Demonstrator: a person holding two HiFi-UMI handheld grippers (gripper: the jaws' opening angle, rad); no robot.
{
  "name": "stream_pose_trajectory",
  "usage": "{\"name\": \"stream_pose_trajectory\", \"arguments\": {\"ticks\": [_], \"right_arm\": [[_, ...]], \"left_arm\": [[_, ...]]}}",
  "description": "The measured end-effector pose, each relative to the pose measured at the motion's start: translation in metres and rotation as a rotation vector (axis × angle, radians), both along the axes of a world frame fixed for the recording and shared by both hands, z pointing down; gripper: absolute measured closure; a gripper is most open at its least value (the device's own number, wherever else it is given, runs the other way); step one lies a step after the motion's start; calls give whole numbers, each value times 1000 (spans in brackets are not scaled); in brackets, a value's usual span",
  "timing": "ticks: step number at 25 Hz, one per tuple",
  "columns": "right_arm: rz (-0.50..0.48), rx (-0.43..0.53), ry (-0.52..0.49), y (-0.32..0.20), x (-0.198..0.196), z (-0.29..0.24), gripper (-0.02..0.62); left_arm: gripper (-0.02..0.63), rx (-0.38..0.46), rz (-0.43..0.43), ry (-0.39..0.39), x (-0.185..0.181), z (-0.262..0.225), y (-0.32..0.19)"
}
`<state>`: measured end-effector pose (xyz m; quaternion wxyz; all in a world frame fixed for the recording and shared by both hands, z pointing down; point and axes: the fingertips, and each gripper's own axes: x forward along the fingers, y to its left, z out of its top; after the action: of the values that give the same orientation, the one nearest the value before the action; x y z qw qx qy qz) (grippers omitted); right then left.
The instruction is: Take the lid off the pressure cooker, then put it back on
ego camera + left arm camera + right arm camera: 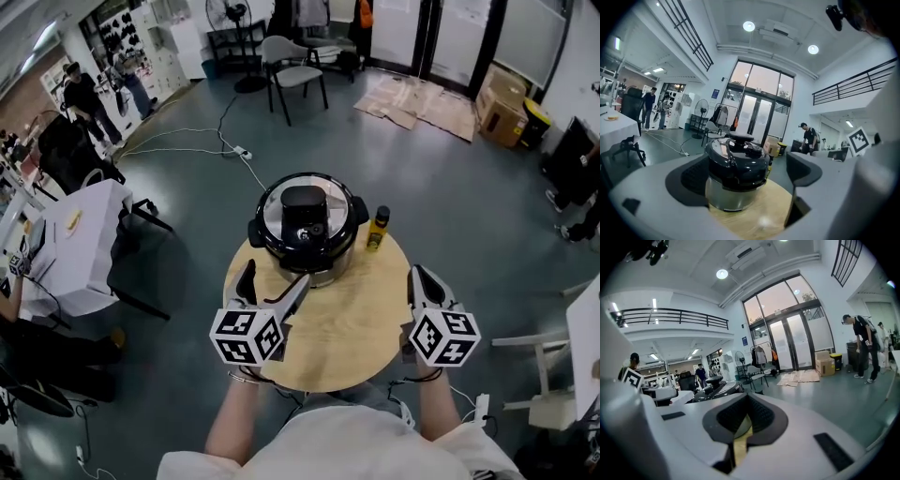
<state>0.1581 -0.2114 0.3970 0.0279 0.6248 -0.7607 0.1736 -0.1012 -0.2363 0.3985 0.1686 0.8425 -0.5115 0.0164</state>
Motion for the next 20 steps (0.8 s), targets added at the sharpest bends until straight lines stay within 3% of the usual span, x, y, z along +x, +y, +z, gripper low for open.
{"name": "stream_pose_trajectory", "arguments": {"ticks": [4, 14, 20], "right_arm": [[13, -30, -28, -7, 8, 15, 594], [-28, -86, -40, -24, 3, 42, 594], [-49, -101, -42, -44, -2, 49, 594]], "left_arm": [[104, -10, 25, 4, 4, -3, -14], [104, 39, 100, -124, 1, -30, -59], [104, 22, 157, -135, 10, -30, -84]]}}
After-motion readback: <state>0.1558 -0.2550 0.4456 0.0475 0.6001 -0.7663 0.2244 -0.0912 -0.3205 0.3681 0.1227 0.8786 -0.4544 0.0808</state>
